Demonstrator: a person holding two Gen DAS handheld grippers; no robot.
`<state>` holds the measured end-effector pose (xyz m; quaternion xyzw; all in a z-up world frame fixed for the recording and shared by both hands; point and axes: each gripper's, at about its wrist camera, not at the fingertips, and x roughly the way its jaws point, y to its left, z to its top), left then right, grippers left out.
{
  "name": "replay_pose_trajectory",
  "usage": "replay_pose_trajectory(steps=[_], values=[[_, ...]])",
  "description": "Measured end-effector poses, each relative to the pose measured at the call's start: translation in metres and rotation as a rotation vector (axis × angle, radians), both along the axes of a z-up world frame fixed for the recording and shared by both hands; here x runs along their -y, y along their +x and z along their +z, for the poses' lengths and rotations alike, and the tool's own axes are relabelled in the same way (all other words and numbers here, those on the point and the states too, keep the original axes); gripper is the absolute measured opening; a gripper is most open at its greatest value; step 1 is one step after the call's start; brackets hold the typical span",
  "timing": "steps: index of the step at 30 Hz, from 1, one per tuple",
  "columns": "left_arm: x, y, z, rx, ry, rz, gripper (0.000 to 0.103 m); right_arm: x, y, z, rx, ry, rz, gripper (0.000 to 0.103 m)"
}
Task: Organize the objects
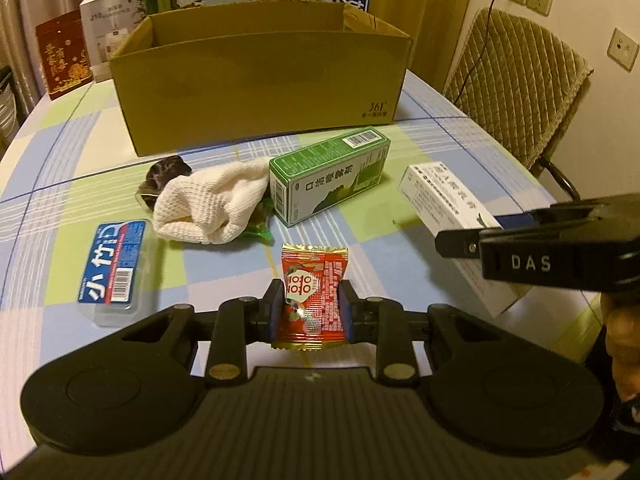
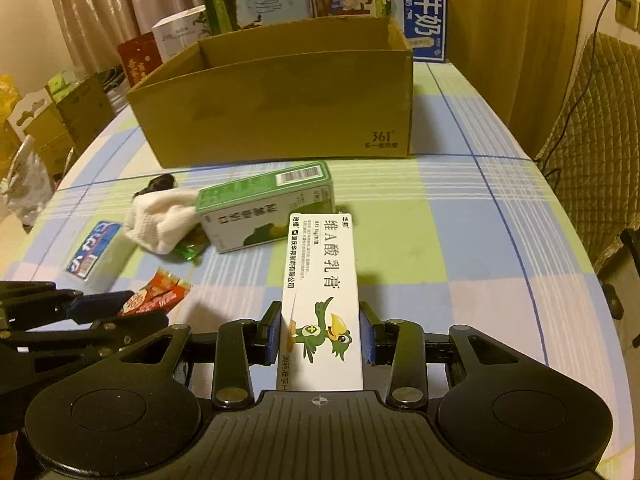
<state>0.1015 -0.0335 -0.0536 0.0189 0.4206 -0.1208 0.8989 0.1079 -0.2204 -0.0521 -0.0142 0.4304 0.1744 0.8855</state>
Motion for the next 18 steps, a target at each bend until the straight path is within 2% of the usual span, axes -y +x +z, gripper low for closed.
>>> replay_pose_trajectory(steps=[18], values=[[-0.001,-0.025,0.036,0.041,-0.052,0.03,0.024,0.002,-0.024,0.032,0.034,0.033,0.007,0.035]])
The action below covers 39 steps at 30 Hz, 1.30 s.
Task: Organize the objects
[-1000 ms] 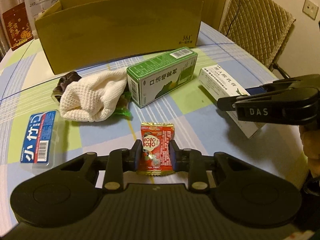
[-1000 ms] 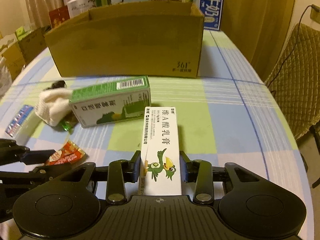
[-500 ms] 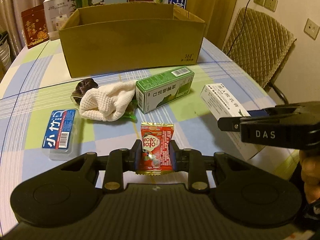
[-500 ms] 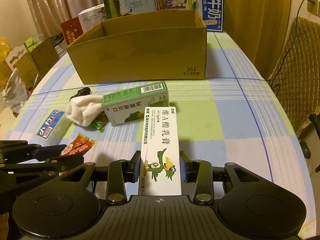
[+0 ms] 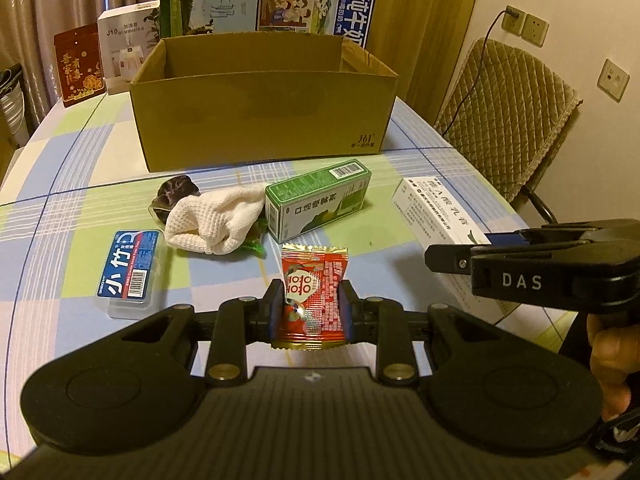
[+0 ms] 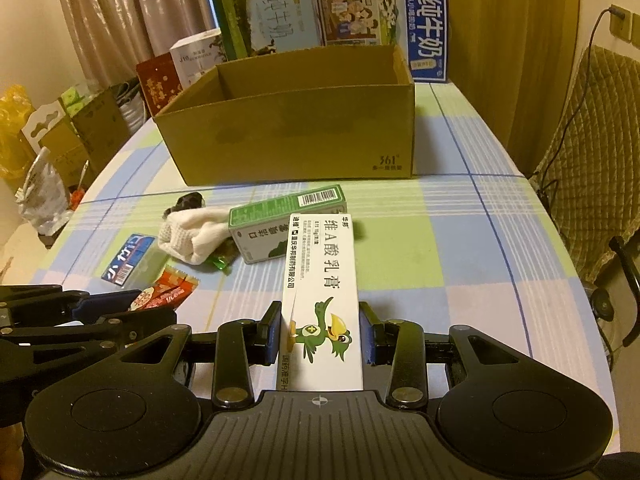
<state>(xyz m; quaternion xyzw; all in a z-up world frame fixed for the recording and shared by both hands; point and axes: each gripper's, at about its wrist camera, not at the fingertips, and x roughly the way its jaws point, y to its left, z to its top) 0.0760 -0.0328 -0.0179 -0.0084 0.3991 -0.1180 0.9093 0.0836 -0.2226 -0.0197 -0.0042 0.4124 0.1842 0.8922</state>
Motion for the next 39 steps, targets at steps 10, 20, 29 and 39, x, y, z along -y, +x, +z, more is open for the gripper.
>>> replay_pose_trajectory(steps=[10,20,29,39], values=[[-0.003,-0.004,0.008,0.006,0.001,0.017,0.024,-0.001,-0.004,0.004,0.007,0.004,0.006,0.035],[-0.003,-0.006,0.012,0.008,-0.004,0.022,0.024,0.0,-0.006,0.006,0.009,0.004,0.005,0.035],[-0.004,-0.007,0.015,0.013,-0.006,0.026,0.024,0.0,-0.008,0.013,0.018,0.006,0.009,0.035],[-0.006,-0.008,0.023,0.026,-0.006,0.03,0.024,0.001,-0.007,0.018,0.029,0.006,0.012,0.035]])
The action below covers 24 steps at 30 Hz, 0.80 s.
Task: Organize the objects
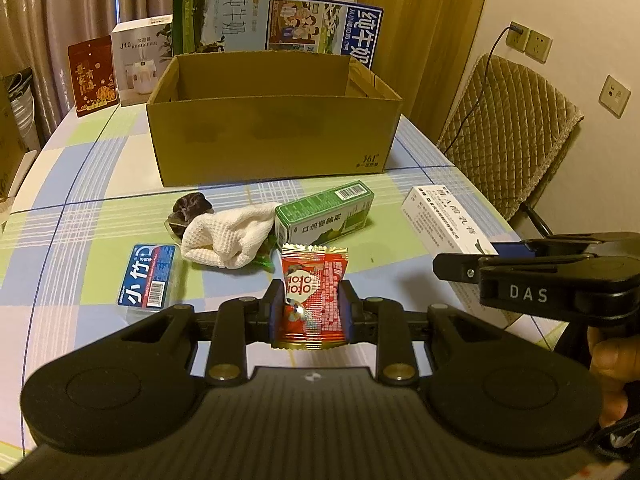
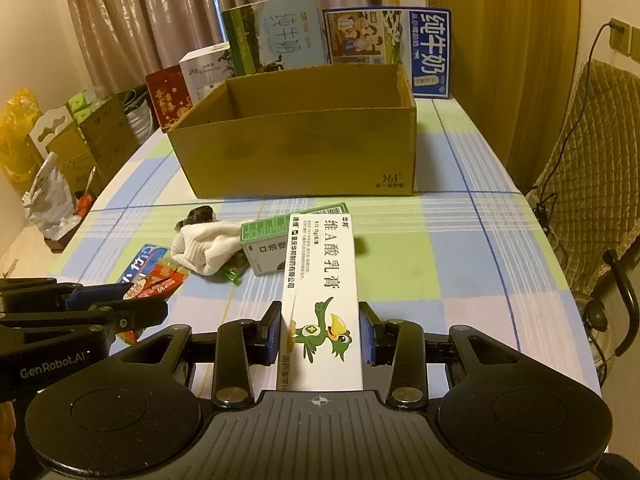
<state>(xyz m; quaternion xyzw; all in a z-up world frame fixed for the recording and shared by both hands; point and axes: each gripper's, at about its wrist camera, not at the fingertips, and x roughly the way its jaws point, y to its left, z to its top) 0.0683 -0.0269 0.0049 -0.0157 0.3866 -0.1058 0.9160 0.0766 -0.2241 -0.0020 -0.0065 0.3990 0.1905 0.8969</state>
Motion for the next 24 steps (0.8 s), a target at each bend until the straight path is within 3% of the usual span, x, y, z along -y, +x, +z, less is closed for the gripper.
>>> replay_pose_trajectory(steps=[13,24], values=[[-0.012,0.022,0.012,0.015,-0.004,0.011,0.024,-0.003,0.021,0.008,0.012,-0.007,0.011,0.035],[-0.034,0.109,0.055,0.083,-0.02,0.017,0.024,-0.015,0.106,0.056,0.081,0.023,0.045,0.035]])
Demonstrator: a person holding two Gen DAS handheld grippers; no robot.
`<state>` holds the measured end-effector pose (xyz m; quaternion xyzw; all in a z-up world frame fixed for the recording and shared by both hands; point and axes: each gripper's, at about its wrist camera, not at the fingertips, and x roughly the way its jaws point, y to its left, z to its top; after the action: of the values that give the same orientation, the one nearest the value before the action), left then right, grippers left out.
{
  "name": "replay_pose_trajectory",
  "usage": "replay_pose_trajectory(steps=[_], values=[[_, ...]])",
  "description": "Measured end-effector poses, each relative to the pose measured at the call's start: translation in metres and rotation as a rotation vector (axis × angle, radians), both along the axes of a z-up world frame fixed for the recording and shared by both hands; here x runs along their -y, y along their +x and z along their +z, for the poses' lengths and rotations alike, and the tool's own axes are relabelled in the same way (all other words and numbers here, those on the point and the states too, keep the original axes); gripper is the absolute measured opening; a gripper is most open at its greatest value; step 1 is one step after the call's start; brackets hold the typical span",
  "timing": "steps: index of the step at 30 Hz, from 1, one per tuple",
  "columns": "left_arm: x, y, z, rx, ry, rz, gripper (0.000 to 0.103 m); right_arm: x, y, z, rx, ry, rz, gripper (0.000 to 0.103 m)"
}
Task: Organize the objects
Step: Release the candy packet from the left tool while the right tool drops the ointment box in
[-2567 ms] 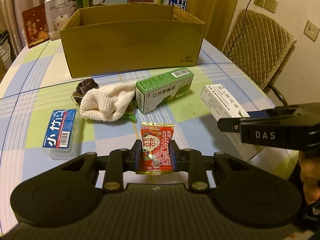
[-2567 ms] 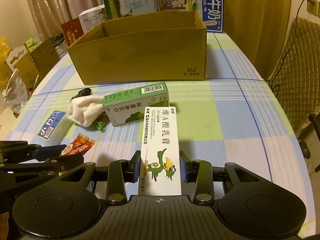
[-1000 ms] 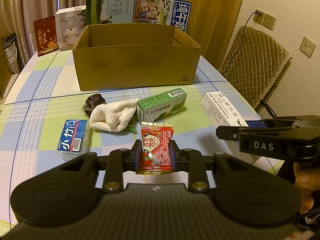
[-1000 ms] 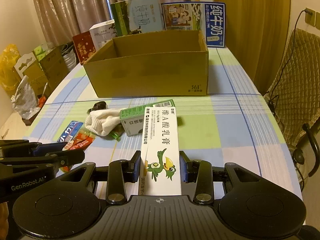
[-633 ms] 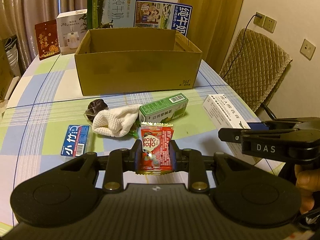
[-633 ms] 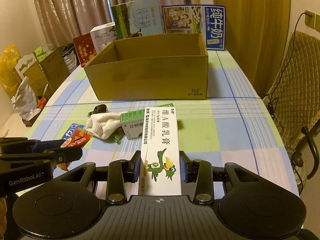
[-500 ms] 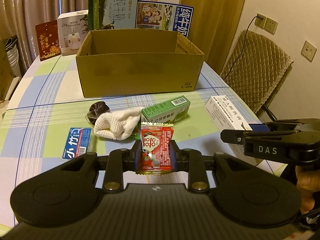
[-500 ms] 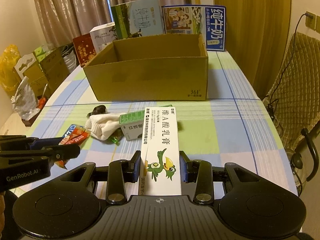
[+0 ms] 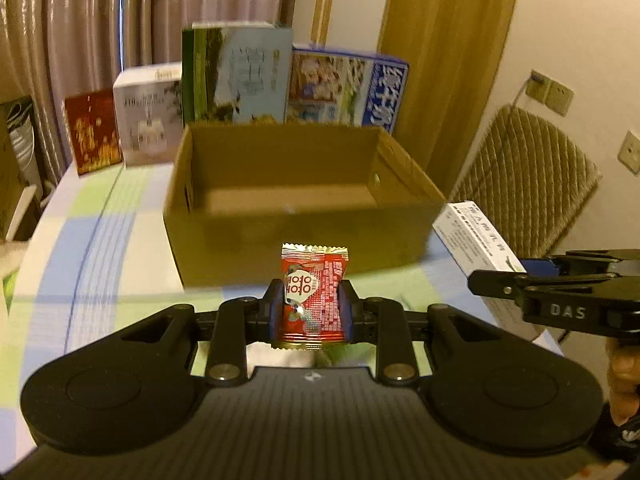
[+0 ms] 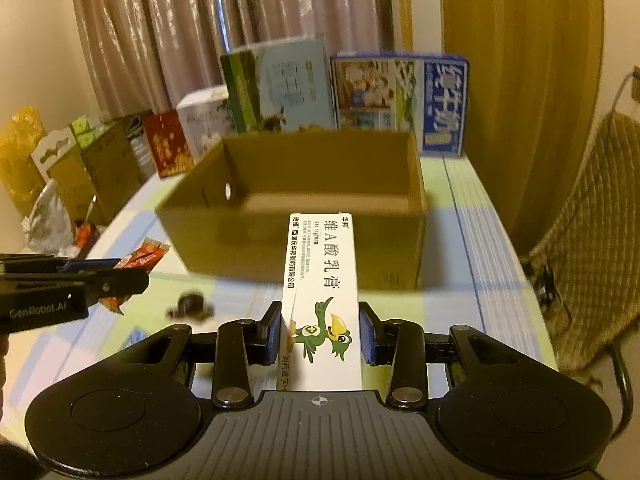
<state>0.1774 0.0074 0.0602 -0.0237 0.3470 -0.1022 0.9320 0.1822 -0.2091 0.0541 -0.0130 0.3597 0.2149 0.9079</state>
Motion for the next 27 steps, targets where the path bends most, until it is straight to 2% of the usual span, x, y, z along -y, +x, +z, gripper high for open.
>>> replay_pose_trajectory(steps=[6,11,16,25,26,27], values=[[-0.01,0.068,0.022,0.025,0.003,-0.001,0.024,-0.012,0.073,0.027,0.029,0.004,0.012,0.035],[-0.017,0.128,0.028,0.027,0.01,0.01,0.024,-0.022,0.137,0.033,0.017,0.038,-0.023,0.035],[-0.019,0.171,0.006,-0.025,0.01,0.017,0.024,-0.037,0.179,0.008,-0.034,0.025,-0.023,0.035],[-0.016,0.209,-0.037,-0.077,0.011,0.011,0.025,-0.045,0.214,-0.034,-0.102,0.04,-0.043,0.035],[-0.016,0.212,-0.041,-0.075,0.004,0.018,0.028,-0.045,0.217,-0.036,-0.103,0.046,-0.045,0.035],[-0.018,0.214,-0.044,-0.074,-0.001,0.031,0.036,-0.045,0.22,-0.039,-0.101,0.054,-0.049,0.035]])
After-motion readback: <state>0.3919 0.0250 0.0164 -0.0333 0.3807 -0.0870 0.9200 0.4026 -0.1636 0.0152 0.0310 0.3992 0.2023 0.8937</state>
